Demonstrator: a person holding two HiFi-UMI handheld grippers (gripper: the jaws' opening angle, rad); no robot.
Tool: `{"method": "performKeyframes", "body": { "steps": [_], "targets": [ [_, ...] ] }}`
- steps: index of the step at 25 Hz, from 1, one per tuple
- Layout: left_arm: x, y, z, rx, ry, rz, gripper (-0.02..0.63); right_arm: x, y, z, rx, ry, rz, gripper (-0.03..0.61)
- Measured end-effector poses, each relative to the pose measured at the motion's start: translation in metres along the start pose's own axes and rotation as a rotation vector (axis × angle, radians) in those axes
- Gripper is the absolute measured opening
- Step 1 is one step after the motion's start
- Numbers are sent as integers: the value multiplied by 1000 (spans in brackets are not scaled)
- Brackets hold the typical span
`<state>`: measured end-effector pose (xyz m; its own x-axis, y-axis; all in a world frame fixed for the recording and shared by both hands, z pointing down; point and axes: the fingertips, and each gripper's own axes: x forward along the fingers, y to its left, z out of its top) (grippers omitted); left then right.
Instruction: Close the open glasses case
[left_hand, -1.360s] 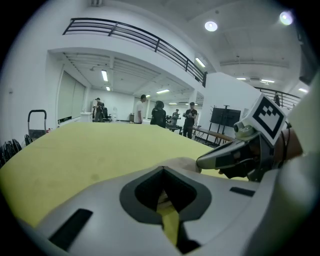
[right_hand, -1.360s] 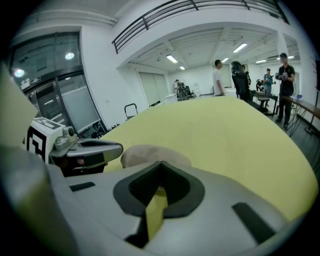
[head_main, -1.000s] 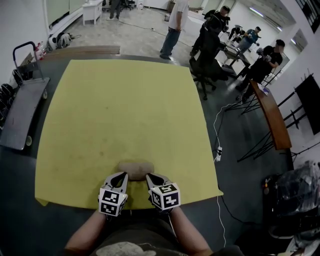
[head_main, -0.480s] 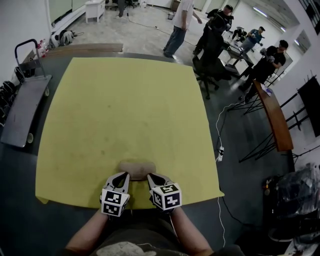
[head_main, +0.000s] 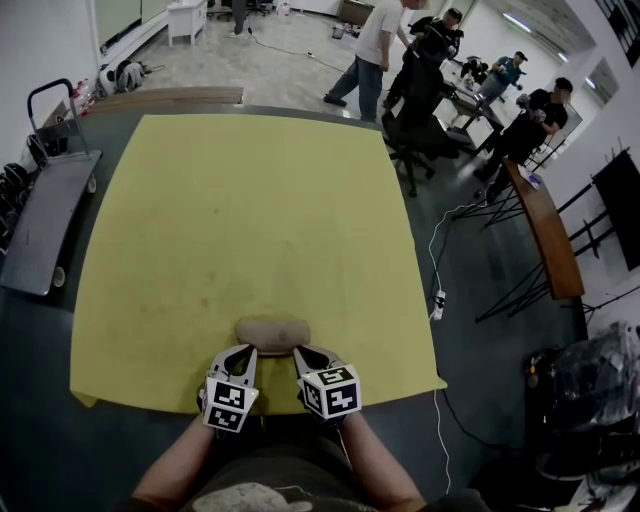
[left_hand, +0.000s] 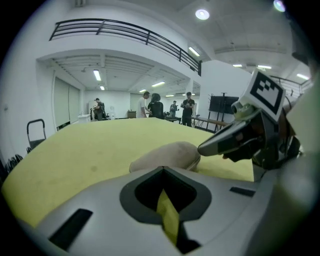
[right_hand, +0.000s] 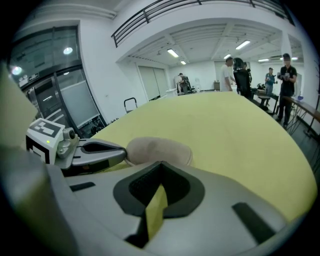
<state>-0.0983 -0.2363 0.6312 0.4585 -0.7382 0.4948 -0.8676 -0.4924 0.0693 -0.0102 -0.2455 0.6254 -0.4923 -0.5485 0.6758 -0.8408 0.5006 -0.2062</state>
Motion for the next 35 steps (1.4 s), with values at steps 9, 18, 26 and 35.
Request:
{"method": "performKeyframes", "body": {
  "steps": [9,18,26,35],
  "targets": [
    [-28,-10,-15,2,-10,-8,8,-28,16,-22,53,-18,-24,-11],
    [-47,-44,-29,-22,7,-55,8,-48,25,-50,46,19,-4,-11],
    [-65,-75,-37,-3,-6,-23,8,-84,33,-71,-5,-27,31,-11],
    [-115,-146,-22,-92,-107,53,8,-181,22,-113,20,-146,40,-11]
  ]
}}
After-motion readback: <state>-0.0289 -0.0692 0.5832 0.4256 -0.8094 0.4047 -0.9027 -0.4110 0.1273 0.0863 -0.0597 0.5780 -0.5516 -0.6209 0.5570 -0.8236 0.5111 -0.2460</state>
